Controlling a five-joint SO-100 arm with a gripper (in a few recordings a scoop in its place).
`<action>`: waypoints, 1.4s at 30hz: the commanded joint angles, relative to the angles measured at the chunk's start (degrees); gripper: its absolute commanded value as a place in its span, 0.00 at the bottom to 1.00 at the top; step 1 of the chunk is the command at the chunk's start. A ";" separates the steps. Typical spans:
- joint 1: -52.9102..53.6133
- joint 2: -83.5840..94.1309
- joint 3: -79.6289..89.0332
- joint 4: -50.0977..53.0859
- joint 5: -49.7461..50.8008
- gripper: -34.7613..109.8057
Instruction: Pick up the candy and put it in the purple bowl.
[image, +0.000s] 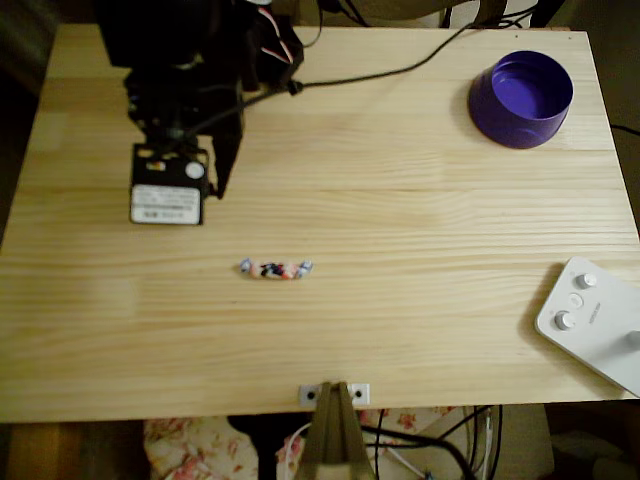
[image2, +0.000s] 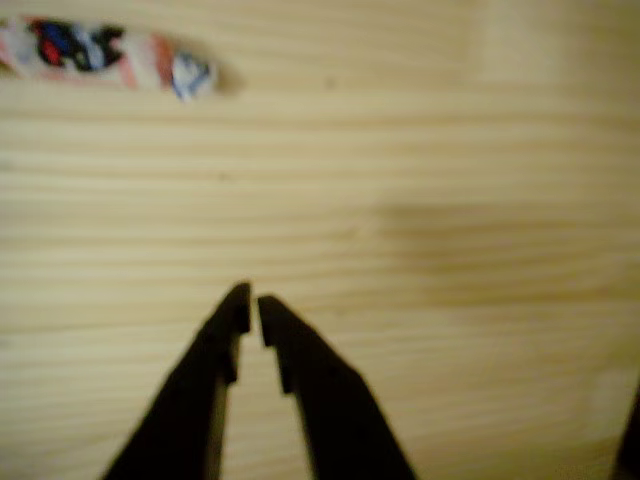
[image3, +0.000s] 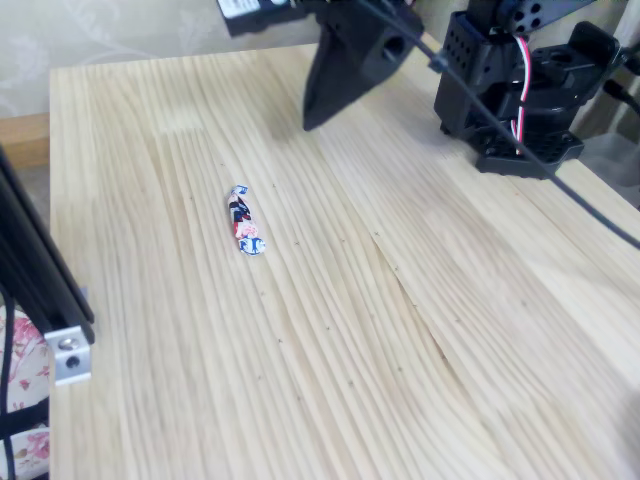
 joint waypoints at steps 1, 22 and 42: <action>0.26 -4.22 -10.28 -2.64 -6.50 0.23; -10.28 -26.54 -26.72 -8.96 -47.72 0.23; -15.56 -52.03 -51.59 14.94 -64.34 0.26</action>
